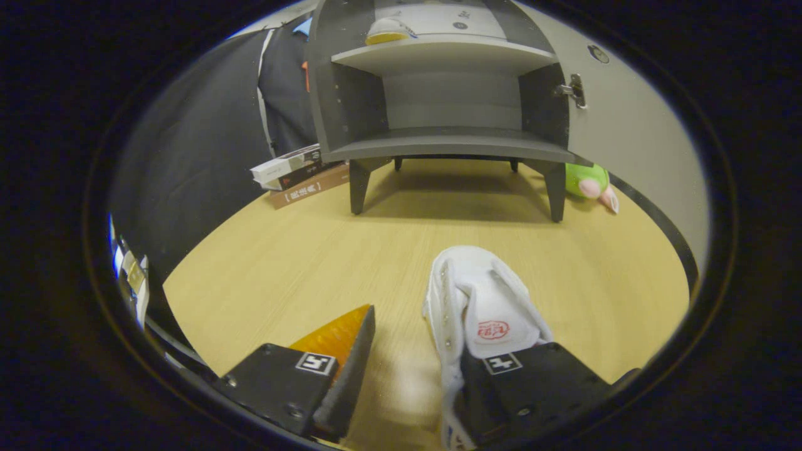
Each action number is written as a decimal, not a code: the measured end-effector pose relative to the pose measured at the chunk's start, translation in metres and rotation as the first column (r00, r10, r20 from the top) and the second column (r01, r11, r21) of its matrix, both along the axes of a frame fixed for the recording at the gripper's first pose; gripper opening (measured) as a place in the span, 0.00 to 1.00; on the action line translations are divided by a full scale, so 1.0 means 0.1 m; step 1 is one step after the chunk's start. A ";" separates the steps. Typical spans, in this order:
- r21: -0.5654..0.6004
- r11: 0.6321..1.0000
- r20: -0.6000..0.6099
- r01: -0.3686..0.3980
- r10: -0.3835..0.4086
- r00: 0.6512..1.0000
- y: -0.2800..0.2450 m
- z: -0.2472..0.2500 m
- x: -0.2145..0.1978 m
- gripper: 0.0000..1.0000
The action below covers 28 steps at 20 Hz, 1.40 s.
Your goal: Open the shoe cabinet door, grab the shoes and put them into the shoe cabinet, then close the shoe cabinet door.
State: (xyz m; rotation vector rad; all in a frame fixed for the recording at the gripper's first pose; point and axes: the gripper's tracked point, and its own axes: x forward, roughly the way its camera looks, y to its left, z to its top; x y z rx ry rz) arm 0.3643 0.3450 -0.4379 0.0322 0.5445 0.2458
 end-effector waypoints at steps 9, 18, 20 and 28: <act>-0.057 0.996 0.026 0.071 -0.069 0.997 -0.12 0.37 -0.06 0.13; -0.084 0.989 0.225 0.120 -0.099 0.969 -0.17 1.95 -0.42 0.13; -0.095 0.985 0.292 0.142 -0.109 0.950 -0.18 2.42 -0.45 0.13; -0.051 0.984 0.454 0.173 -0.132 0.881 -0.14 3.78 -0.16 0.13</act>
